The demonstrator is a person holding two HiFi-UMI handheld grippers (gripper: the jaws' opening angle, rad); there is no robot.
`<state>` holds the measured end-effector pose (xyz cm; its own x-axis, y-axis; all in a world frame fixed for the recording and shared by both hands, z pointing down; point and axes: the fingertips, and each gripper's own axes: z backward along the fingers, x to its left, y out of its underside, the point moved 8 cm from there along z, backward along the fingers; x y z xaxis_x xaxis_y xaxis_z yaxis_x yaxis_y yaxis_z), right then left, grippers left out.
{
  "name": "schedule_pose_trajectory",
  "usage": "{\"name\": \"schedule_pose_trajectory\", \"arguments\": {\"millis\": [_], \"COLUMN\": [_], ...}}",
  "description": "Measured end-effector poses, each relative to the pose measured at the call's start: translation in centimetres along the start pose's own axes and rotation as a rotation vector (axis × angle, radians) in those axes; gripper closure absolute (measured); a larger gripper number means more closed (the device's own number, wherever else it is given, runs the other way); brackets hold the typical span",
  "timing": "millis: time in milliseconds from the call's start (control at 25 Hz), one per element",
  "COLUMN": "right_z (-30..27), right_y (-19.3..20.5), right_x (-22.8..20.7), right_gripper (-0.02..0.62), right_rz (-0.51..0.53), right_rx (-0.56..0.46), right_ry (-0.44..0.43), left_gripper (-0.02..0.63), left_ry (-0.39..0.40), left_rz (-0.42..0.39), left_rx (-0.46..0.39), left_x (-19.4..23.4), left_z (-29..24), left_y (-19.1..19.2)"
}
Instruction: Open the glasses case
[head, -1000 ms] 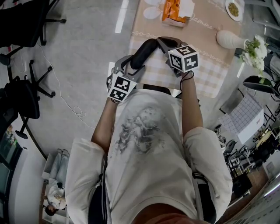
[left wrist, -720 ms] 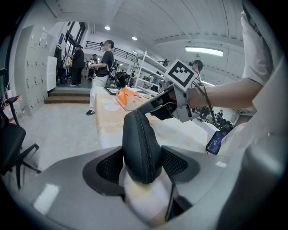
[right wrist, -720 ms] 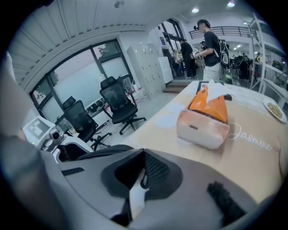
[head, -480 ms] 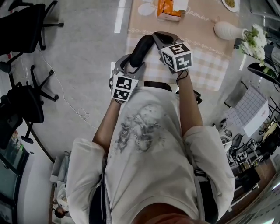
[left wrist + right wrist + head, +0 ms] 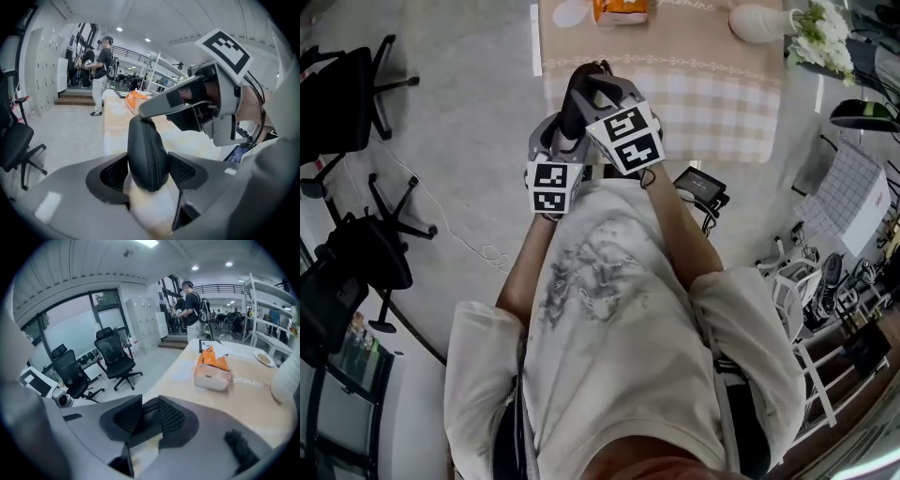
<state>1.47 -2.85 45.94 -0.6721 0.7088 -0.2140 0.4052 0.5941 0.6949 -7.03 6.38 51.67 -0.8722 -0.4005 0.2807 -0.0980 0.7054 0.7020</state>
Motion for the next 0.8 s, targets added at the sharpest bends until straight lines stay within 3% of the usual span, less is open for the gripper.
{"name": "schedule_pose_trajectory", "arguments": {"millis": [240, 800], "right_z": [1.2, 1.4], "right_y": [0.6, 2.1], "right_x": [-1.5, -1.7], "right_gripper": [0.468, 0.456], "right_rz": [-0.058, -0.101], "right_rx": [0.008, -0.006], "right_ry": [0.064, 0.029], "left_gripper": [0.327, 0.322], "left_ry": [0.0, 0.039], "left_rz": [-0.001, -0.009], "left_rx": [-0.006, 0.012], "left_x": [-0.4, -0.8], "left_z": [-0.1, 0.4], "left_y": [-0.2, -0.4]}}
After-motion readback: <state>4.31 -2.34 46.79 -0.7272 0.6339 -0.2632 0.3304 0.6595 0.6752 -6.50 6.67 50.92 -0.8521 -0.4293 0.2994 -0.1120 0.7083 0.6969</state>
